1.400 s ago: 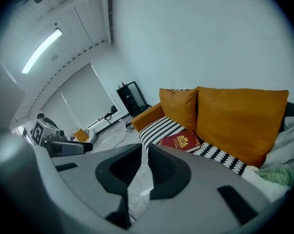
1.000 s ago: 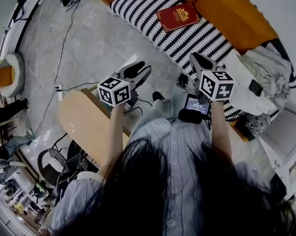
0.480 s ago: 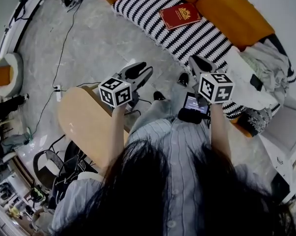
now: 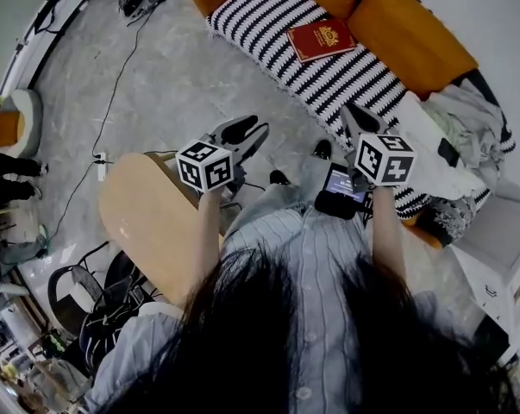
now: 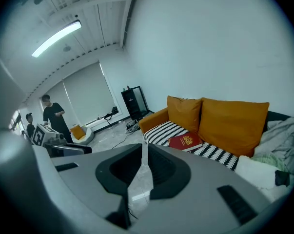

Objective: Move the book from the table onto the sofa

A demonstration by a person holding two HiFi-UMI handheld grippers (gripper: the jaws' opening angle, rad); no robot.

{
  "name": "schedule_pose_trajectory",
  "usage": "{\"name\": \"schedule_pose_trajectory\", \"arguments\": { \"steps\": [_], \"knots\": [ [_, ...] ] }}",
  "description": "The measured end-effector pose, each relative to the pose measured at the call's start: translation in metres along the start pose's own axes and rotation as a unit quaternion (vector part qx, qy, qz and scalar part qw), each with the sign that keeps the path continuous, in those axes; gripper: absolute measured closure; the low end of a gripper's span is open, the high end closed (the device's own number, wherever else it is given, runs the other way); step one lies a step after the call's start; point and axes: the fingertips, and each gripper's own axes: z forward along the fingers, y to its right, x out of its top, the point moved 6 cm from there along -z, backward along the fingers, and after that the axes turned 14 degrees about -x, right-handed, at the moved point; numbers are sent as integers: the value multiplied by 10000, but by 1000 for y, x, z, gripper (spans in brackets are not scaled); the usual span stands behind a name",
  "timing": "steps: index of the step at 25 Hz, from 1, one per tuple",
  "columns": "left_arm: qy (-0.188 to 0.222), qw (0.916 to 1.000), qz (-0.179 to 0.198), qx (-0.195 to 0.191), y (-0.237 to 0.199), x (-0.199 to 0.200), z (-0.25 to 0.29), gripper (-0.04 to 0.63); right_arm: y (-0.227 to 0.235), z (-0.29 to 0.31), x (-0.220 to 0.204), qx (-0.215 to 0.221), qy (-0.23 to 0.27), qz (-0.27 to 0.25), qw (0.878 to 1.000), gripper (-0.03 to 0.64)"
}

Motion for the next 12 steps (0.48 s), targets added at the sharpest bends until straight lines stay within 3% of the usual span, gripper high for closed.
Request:
{"name": "schedule_pose_trajectory", "arguments": {
  "steps": [12],
  "knots": [
    [44, 9999, 149, -70, 6, -2, -13, 440, 8, -15, 0, -323, 128, 38, 9994, 566]
  ]
}}
